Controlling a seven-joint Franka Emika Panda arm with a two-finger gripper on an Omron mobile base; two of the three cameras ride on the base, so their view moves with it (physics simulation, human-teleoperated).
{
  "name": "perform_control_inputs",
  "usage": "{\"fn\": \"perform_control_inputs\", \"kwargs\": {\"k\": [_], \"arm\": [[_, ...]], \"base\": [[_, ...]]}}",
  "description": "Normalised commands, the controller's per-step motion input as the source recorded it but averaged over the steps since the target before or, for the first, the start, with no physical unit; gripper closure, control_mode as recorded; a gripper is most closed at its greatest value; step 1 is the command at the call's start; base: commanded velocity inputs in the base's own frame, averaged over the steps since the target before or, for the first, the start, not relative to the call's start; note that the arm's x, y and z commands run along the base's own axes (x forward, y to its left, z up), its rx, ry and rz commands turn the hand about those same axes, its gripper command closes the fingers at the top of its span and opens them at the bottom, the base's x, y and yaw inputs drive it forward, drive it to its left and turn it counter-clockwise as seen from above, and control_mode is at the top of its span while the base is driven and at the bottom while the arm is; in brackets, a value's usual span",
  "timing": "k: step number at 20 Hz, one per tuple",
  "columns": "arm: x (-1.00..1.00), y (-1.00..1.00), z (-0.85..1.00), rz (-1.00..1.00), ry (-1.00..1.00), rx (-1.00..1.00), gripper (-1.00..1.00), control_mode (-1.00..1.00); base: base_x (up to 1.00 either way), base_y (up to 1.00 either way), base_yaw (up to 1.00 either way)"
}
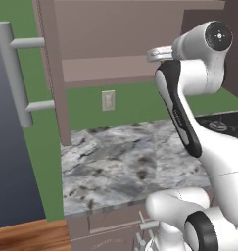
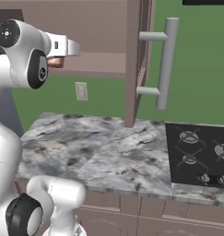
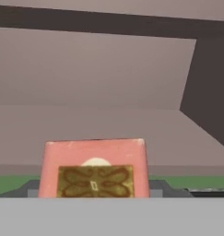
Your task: Pick up the bar soap and bar soap from the sink, and place them back in the cabinet, and close the cabinet doors.
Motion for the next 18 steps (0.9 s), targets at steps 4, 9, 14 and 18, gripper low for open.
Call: {"fn": "perform_control_inputs", "kwargs": {"k": [4,9,14,18], "arm": [[0.49,0.00,-0.23,0.00,0.00,0.00,1.00,-1.00],[0.47,0.00,-0.09,0.00,0.06,0.00,1.00,-1.00],[0.50,0.00,0.00,0.00,0.09,0.00,1.00,-1.00],[0.52,0.00,0.00,0.00,0.08,0.00,1.00,-1.00]], "base": [[0.00,0.00,0.00],[0.00,0.00,0.00],[0.00,0.00,0.00],[0.00,0.00,0.00]]}}
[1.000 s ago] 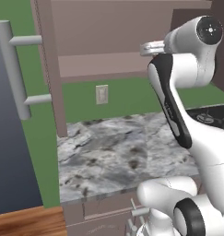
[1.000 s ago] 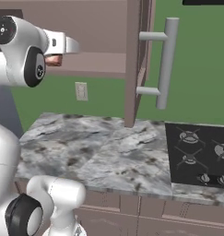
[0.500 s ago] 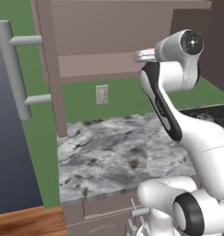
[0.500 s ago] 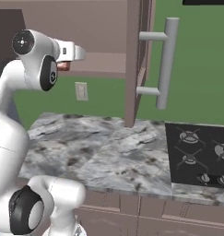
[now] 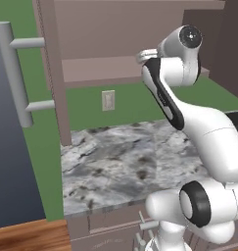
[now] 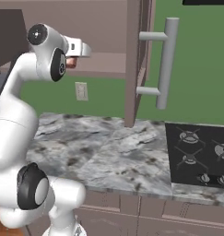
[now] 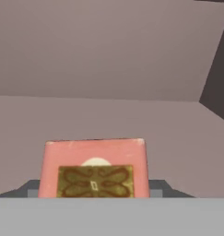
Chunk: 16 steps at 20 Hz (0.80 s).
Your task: Pick up the bar soap and bar soap from the sink, and place them back in the cabinet, and close the cabinet doors.
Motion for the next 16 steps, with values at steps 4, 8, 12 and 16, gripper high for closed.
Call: {"fn": "perform_control_inputs", "kwargs": {"k": [4,8,12,16], "arm": [[0.44,0.00,-0.13,0.00,0.00,0.00,1.00,-1.00],[0.40,0.00,-0.18,0.00,0.00,0.00,1.00,-1.00],[0.32,0.00,-0.21,0.00,-0.03,0.00,1.00,-1.00],[0.33,0.00,-0.11,0.00,0.00,0.00,1.00,-1.00]], "base": [[0.00,0.00,0.00],[0.00,0.00,0.00],[0.00,0.00,0.00],[0.00,0.00,0.00]]}}
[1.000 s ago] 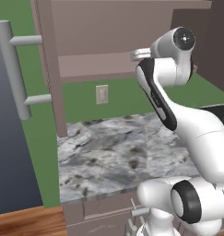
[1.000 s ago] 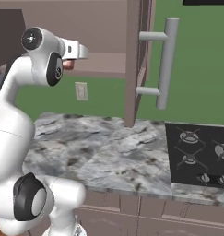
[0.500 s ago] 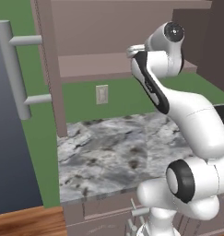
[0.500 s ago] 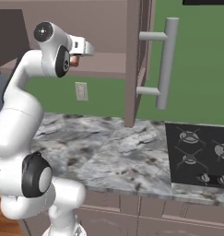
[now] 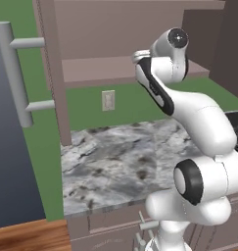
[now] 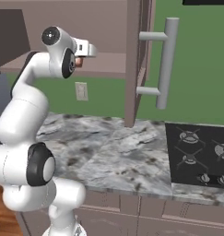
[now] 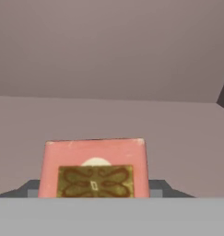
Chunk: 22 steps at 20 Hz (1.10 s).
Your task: Pick up the bar soap and bar soap from the sink, and place them back in the cabinet, and close the cabinet doors.
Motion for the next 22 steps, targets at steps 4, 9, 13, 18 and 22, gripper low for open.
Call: {"fn": "perform_control_inputs", "kwargs": {"k": [4,9,13,18,22], "arm": [[0.36,0.00,-0.12,0.00,0.00,0.00,1.00,-1.00],[0.29,0.00,-0.03,0.00,0.01,0.00,1.00,-1.00],[0.20,0.00,0.00,0.00,0.06,0.00,1.00,-1.00],[0.22,0.00,-0.04,0.00,0.05,0.00,1.00,-1.00],[0.31,0.00,-0.06,0.00,0.01,0.00,1.00,-1.00]], "base": [[0.00,0.00,0.00],[0.00,0.00,0.00],[0.00,0.00,0.00],[0.00,0.00,0.00],[0.00,0.00,0.00]]}}
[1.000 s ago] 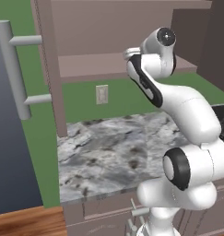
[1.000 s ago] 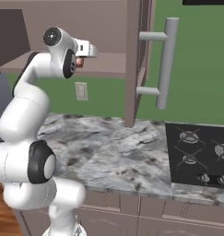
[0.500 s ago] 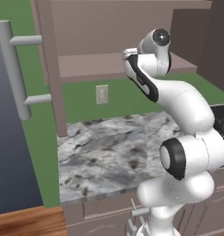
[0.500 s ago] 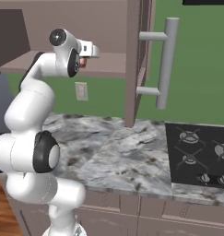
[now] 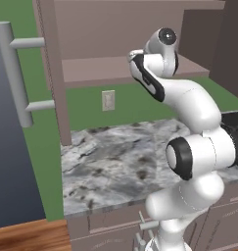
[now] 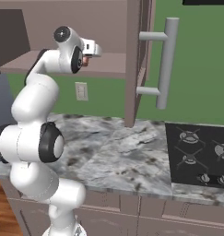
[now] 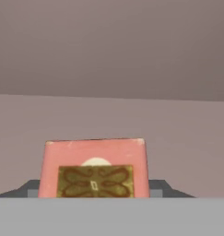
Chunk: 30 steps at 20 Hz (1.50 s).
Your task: Pick up the bar soap and bar soap from the sink, and place them back in the cabinet, and close the cabinet doors.
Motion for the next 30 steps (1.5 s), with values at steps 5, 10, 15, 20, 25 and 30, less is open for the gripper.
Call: {"fn": "perform_control_inputs", "kwargs": {"k": [5,10,15,20,25,30], "arm": [[0.16,0.00,-0.01,0.00,0.00,0.00,1.00,-1.00],[0.00,0.00,0.00,0.00,0.00,0.00,1.00,-1.00],[0.00,0.00,0.00,0.00,0.00,0.00,-1.00,-1.00],[0.00,0.00,0.00,0.00,0.00,0.00,-1.00,-1.00],[0.00,0.00,0.00,0.00,0.00,0.00,-1.00,-1.00],[0.00,0.00,0.00,0.00,0.00,0.00,-1.00,-1.00]], "base": [[0.00,0.00,0.00],[0.00,0.00,0.00],[0.00,0.00,0.00],[0.00,0.00,0.00],[0.00,0.00,0.00],[0.00,0.00,0.00]]}}
